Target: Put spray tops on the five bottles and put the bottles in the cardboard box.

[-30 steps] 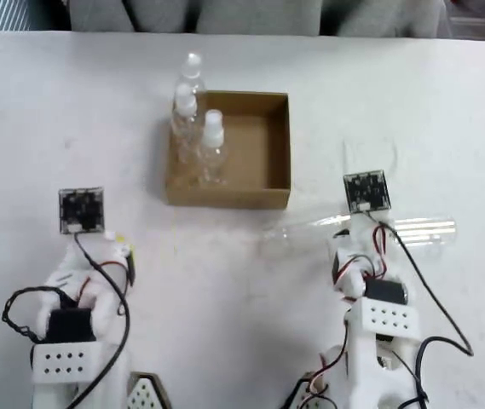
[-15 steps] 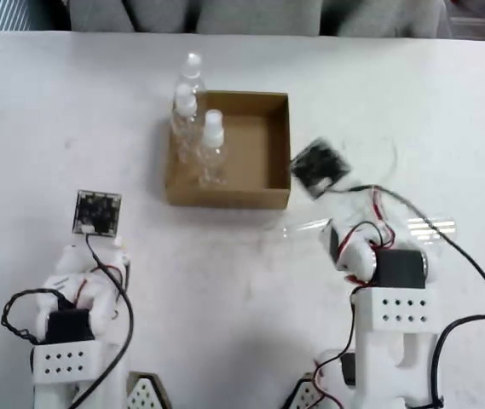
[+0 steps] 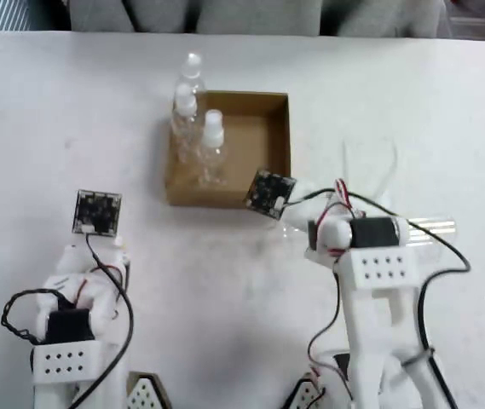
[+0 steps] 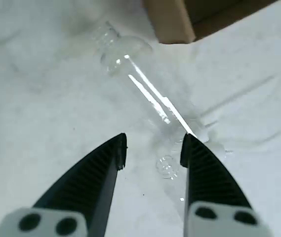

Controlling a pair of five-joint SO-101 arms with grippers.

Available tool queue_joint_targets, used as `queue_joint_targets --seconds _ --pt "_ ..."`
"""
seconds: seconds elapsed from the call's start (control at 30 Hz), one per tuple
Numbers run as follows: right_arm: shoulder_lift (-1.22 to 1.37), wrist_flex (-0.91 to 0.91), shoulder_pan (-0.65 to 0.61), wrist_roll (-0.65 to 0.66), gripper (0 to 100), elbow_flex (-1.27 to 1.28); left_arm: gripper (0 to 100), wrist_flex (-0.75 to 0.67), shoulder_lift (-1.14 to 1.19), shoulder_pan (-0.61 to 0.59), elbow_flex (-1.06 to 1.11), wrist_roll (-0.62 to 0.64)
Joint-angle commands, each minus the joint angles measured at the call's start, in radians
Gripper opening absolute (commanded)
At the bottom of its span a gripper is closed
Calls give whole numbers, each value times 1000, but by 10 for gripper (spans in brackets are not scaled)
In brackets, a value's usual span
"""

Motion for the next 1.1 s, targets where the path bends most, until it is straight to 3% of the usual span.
queue_joint_targets --seconds 0.0,0.17,0.5,0.9,0.97,1.07 --pt "71 -16 -4 91 205 -71 27 6 -16 8 -5 -9" --pt "156 10 -1 178 319 -166 27 2 -16 35 11 -9" --pt "475 19 2 253 318 -333 27 -2 -16 35 14 -12" --pt "691 28 -4 334 318 -345 27 -2 -16 36 15 -17" --pt "716 27 -2 334 293 -345 27 -2 -16 36 15 -17" --pt "722 28 5 331 135 -374 27 -2 -16 56 17 -17"
